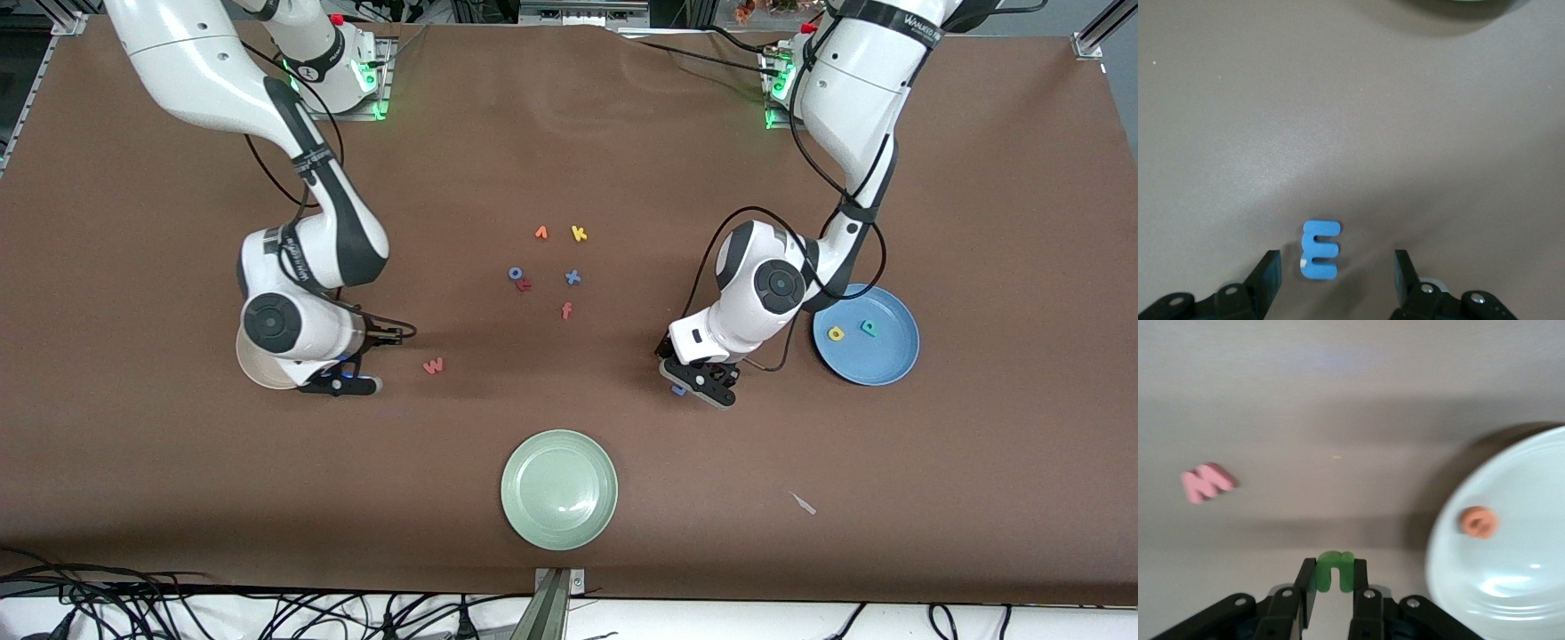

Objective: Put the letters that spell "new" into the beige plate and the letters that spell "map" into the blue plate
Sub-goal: 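Carry green n to the beige plate while the left gripper grasps blue E, then drop blue E on the blue plate while the right gripper releases green n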

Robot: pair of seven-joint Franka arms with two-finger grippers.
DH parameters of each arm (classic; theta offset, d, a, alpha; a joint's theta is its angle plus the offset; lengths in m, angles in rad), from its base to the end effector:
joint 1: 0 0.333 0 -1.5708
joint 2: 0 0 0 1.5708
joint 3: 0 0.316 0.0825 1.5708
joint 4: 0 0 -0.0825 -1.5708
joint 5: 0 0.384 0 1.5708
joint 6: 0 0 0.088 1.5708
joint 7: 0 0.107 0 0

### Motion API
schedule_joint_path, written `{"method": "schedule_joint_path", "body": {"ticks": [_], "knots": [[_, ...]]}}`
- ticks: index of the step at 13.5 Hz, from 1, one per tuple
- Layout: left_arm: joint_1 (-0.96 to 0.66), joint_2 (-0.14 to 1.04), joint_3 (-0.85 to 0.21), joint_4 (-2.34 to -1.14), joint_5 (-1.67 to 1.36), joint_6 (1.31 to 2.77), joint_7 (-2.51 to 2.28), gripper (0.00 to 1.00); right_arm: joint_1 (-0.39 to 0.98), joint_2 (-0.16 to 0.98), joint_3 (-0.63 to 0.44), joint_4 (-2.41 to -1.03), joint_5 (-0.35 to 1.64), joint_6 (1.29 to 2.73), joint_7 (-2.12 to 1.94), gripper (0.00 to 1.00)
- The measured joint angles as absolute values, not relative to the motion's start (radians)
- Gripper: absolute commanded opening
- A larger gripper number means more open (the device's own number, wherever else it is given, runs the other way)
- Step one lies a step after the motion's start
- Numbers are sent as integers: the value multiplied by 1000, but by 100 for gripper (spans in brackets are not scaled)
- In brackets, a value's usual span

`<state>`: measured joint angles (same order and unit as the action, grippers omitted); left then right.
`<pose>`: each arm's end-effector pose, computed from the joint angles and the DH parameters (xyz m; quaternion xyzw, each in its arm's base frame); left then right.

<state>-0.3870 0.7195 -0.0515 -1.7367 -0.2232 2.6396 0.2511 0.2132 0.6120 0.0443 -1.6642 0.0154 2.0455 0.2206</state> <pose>0.6221 -0.2815 0.1820 0.9635 -0.2396 0.0825 0.0866 0.6350 0.1653 0.2342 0.9931 0.0115 -0.1162 0.0082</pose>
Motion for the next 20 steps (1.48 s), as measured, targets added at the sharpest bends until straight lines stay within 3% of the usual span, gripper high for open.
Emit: {"method": "schedule_joint_path", "body": {"ticks": [1,5,8,9,14,15,16,17,20], "knots": [[-390,728,-47,-1734,-223,2646,252,63,212,606,25,-1664,15,2037,173,16],[-398,738,-40,-1731,-223,2650,252,39,212,586,-38,-1669,15,2025,-3,16],[-399,740,-39,-1729,-223,2651,253,31,212,554,-90,-1711,15,2044,-113,16],[-399,740,-39,-1728,-223,2651,253,23,212,541,-107,-1735,15,2061,-145,16],[-398,731,-34,-1718,-223,2651,252,20,211,478,-142,-1947,15,2313,-248,21],[-393,719,-29,-1720,-223,2647,252,20,212,466,-142,-1995,15,2374,-263,39],[-380,699,-22,-1729,-223,2633,252,20,212,454,-142,-2034,15,2422,-278,90],[-357,667,-18,-1748,-223,2604,252,20,212,446,-142,-2059,15,2448,-287,100],[-245,511,-13,-1883,-223,2485,289,20,212,423,-142,-2059,15,2454,-295,100]]}}
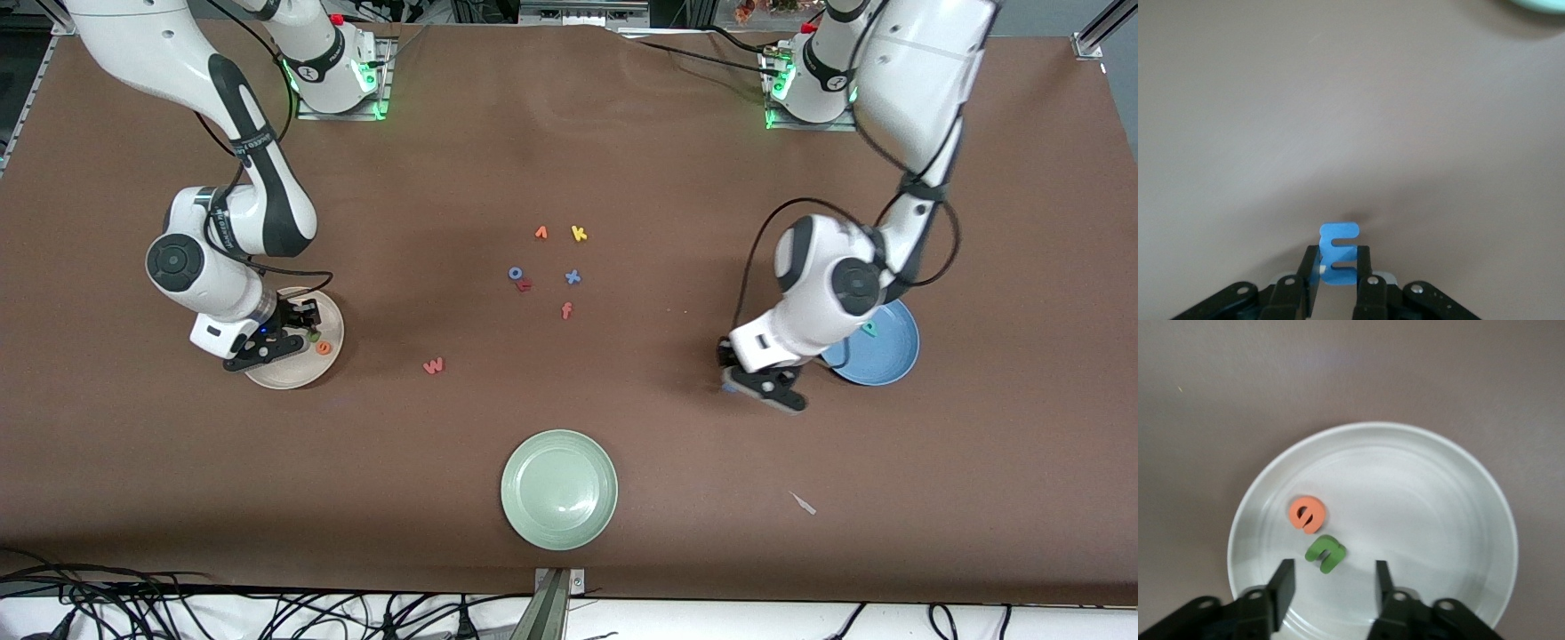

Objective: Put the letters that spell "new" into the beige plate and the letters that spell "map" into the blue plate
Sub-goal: 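Drop blue E on the blue plate while the right gripper releases green n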

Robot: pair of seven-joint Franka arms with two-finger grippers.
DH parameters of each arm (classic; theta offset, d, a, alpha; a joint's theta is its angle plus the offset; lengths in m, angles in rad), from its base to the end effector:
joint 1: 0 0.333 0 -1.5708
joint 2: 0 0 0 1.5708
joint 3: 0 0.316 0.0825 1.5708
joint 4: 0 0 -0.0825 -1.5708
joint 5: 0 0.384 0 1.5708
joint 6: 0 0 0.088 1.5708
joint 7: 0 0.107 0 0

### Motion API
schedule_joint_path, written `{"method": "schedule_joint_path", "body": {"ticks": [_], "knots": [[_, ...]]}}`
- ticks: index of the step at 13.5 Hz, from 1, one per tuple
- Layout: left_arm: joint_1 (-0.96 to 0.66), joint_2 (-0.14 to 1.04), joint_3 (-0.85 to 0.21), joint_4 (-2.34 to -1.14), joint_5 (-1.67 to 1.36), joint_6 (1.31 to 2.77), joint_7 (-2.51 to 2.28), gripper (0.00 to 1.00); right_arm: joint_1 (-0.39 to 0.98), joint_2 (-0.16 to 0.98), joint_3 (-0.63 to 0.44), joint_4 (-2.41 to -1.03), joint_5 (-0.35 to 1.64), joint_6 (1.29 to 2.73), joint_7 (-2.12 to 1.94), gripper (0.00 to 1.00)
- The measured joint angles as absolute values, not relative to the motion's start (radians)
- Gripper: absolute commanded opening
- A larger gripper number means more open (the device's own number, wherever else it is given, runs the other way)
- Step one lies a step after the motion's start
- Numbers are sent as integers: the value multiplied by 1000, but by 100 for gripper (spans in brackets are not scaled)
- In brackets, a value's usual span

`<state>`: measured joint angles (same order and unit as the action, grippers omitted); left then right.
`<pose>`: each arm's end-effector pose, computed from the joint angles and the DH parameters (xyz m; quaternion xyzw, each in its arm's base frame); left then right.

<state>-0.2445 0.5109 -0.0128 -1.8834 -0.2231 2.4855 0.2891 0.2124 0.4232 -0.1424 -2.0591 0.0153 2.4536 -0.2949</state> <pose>0.6244 -0.1628 0.2441 0.9788 -0.1850 0.0463 0.0742 0.5892 0.0425 0.2272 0.9831 0.1812 -0.0148 0.0229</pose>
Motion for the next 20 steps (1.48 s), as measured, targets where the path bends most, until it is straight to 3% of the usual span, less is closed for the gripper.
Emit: {"method": "schedule_joint_path", "body": {"ticks": [3,5,8,11,12,14,20], "knots": [[-82,353,-9,-2085,-154,2462,401,21,220,402,-138,-1979,15,2344,-304,100],[13,297,-8,-2167,-75,2461,438,21,237,402,-132,-1884,19,2181,-298,100],[74,261,-8,-2238,-69,2434,477,25,271,444,-116,-1702,23,1962,-164,100],[78,259,-11,-2287,-69,2430,476,30,286,482,-115,-1586,23,1908,-58,100],[78,259,-13,-2295,-69,2430,476,39,287,490,-115,-1566,23,1906,-56,100],[78,259,-13,-2300,-69,2430,475,99,292,504,-115,-1523,23,1905,-52,100],[78,256,-14,-2298,-69,2432,475,100,357,565,-112,-1502,-25,1914,-38,100]]}}
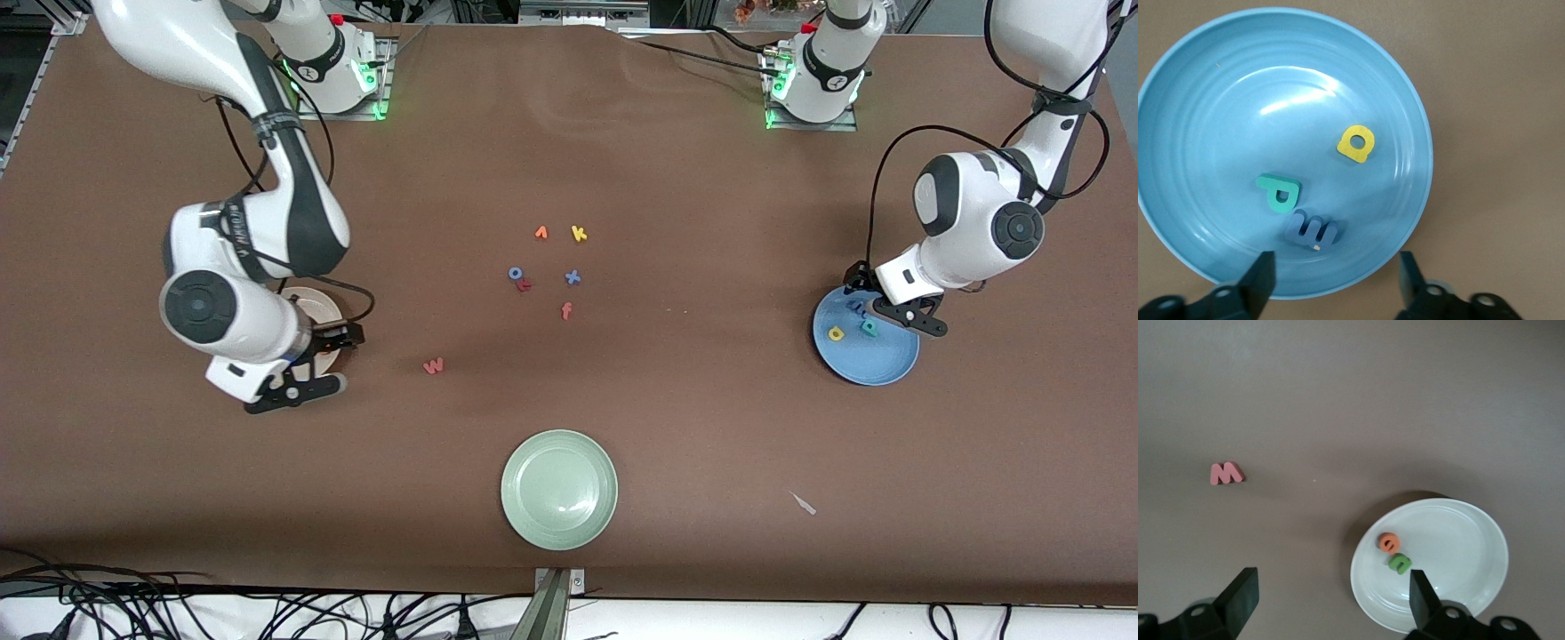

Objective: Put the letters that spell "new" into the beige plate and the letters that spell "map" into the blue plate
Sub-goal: 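Drop blue E on the blue plate while the right gripper releases green n, then raise the left gripper to rest while the right gripper reaches pink M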

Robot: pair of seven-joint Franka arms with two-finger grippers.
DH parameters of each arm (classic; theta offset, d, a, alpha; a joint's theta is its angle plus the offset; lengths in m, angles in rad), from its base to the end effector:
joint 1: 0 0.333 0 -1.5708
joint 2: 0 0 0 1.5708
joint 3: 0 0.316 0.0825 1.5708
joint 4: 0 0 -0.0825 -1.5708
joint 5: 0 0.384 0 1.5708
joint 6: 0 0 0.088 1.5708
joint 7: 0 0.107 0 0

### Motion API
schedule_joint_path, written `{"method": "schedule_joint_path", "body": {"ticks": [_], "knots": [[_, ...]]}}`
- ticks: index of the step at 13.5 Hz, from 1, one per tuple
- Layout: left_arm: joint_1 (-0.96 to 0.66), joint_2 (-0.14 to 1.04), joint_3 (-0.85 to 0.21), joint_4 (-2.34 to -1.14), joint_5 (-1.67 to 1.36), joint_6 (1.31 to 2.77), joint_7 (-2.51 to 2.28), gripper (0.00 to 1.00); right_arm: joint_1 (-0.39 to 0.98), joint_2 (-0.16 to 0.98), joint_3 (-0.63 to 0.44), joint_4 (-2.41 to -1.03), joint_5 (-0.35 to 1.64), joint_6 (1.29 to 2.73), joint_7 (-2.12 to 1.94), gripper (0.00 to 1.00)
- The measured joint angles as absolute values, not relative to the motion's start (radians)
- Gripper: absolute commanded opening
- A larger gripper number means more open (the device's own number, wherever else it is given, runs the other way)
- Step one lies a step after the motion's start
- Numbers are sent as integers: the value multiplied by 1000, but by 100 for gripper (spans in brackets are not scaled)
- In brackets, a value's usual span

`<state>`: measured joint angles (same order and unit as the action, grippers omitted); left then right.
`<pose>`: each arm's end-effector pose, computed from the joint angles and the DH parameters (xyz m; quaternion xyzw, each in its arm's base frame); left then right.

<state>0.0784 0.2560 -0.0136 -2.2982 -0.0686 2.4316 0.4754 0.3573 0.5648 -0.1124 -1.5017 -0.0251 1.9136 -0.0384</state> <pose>0.5145 0.0330 0.2270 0.9821 -0.1765 -0.0530 0.0380 0.6636 0.1760 0.3286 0.9847 0.1520 -0.0700 0.0495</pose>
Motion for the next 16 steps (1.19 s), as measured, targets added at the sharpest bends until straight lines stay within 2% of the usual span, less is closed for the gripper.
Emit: {"method": "schedule_joint_path", "body": {"ticks": [3,6,8,10,13,16], "knots": [[78,177,-17,-2286,-69,2364,475,100,363,585,-116,-1500,10,1976,-6,100],[70,41,-29,-2279,-69,2303,475,100,369,590,-116,-1501,45,2013,239,100],[50,-18,-33,-2240,-69,2203,440,100,389,605,-112,-1502,48,2044,413,100],[24,-42,-40,-2138,-69,2042,363,100,397,618,-105,-1503,52,2075,596,100],[11,-52,-42,-1916,-68,1765,300,100,399,624,-91,-1524,136,2138,825,100],[12,-59,-37,-1745,-6,1545,224,100,404,628,-91,-1593,201,2264,943,100]]}}
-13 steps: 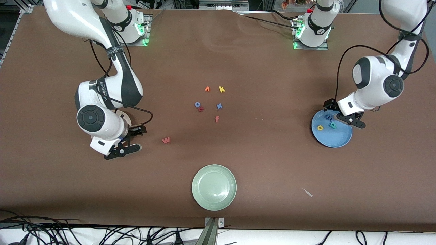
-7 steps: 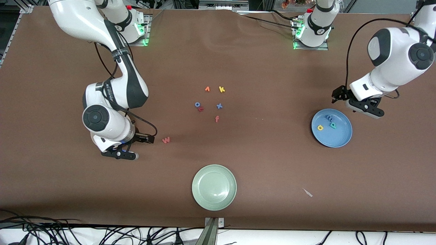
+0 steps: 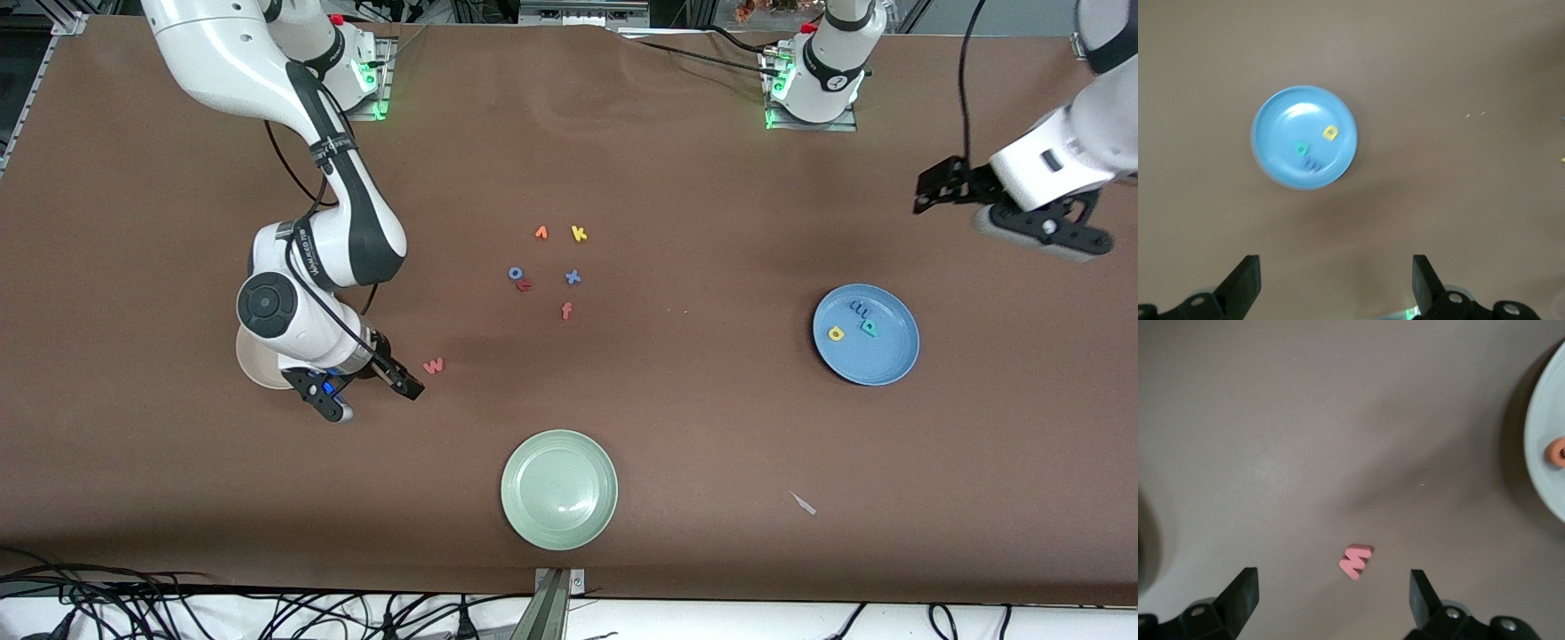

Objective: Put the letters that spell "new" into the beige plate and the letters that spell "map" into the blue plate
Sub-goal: 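Raise the left gripper to rest while the right gripper reaches pink M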

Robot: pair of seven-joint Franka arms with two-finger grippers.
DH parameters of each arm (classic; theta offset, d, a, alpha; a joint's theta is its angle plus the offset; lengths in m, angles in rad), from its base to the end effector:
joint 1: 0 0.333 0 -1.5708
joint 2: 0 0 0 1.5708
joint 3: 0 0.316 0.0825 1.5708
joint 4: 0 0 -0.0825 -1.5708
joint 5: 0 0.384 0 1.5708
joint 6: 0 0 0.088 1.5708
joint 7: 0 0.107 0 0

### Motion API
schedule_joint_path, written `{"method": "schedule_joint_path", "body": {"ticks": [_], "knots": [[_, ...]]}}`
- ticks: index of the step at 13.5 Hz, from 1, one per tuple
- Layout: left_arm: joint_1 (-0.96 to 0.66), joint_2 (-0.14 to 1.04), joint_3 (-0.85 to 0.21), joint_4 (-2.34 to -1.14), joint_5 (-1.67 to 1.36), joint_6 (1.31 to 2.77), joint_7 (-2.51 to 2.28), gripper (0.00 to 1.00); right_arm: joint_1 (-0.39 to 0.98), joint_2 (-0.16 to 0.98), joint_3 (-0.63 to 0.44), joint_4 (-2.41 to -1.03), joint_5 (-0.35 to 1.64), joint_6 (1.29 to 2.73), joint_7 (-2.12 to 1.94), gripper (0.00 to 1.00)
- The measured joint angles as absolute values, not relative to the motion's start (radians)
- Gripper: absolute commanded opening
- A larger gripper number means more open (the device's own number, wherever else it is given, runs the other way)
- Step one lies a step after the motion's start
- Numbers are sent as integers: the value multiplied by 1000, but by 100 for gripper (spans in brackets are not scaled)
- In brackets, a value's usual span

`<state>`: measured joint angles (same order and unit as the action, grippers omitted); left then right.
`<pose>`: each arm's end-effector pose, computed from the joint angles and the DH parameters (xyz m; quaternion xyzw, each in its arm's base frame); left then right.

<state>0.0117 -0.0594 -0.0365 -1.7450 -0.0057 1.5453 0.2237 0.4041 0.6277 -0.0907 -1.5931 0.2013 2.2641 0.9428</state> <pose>0.5265 -0.0142 0.5730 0.9899 -0.1234 -0.0696 0.0087 0.6624 0.2294 0.2721 -0.9315 0.3592 0.0116 0.0564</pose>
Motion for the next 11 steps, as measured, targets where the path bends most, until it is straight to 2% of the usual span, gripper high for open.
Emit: {"method": "schedule_joint_path", "body": {"ticks": [3,6,11], "knots": [[12,-79,-32,-1671,15,1463,153,100,432,637,-89,-1653,204,2370,1076,100],[12,-109,-50,-1647,15,1412,15,100,466,654,-89,-1667,204,2386,1162,100],[-9,-90,-71,-1645,15,1475,-53,100,462,702,-93,-1669,205,2387,1201,98]]}}
